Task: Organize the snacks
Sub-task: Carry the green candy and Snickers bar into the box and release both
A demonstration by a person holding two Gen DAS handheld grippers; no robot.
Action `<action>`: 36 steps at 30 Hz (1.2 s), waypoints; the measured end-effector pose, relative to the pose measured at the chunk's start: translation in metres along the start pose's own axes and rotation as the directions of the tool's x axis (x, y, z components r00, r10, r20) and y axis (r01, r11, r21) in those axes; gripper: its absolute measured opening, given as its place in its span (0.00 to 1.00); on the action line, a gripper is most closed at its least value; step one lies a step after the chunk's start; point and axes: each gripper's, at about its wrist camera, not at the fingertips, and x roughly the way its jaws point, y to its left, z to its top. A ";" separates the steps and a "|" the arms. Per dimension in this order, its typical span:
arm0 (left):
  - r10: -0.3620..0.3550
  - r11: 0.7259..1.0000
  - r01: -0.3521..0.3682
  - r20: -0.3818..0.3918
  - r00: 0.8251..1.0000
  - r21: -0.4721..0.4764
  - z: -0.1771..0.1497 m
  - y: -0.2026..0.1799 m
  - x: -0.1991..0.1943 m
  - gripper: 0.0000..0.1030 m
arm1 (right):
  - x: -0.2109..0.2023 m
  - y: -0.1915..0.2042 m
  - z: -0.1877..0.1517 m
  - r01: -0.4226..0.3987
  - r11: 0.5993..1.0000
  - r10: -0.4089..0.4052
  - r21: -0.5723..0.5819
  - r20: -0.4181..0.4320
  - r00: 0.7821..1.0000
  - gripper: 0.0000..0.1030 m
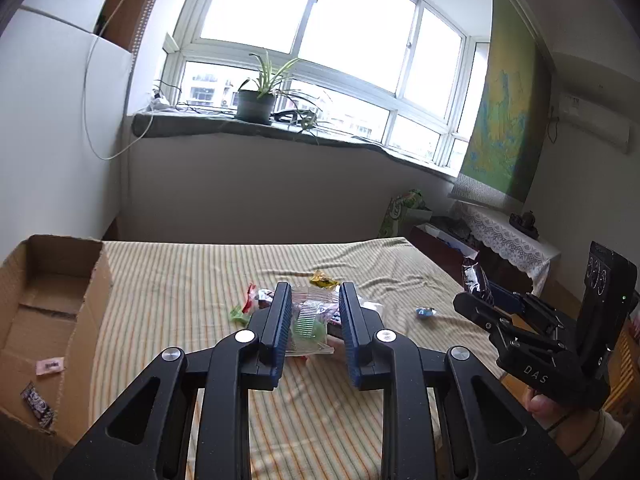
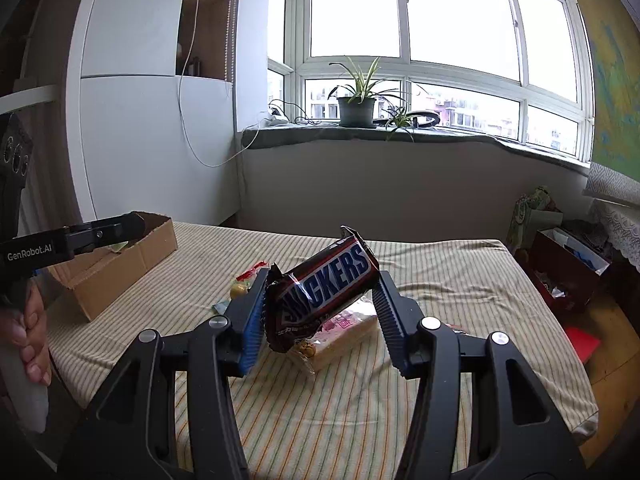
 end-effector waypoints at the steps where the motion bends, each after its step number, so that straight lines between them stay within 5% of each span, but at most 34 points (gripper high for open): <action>1: 0.004 1.000 -0.004 0.003 1.000 -0.005 -0.002 0.003 -0.003 0.22 | 0.002 0.005 0.001 -0.011 1.000 0.011 -0.006 -0.007 1.000 0.51; 12: 0.122 0.987 -0.115 0.063 0.990 -0.114 -0.012 0.073 -0.043 0.22 | 0.045 0.120 0.020 -0.206 0.968 0.199 -0.141 -0.065 0.978 0.51; 23: 0.318 0.916 -0.283 0.084 0.945 -0.284 -0.025 0.178 -0.096 0.22 | 0.096 0.273 0.016 -0.492 0.832 0.463 -0.258 -0.166 0.871 0.51; 28: 0.375 0.879 -0.332 0.068 0.924 -0.342 -0.032 0.210 -0.106 0.22 | 0.115 0.300 0.010 -0.536 0.801 0.495 -0.267 -0.208 0.844 0.51; 36: 0.365 0.873 -0.332 0.027 0.931 -0.358 -0.038 0.226 -0.084 0.22 | 0.149 0.309 0.001 -0.540 0.799 0.483 -0.264 -0.254 0.838 0.52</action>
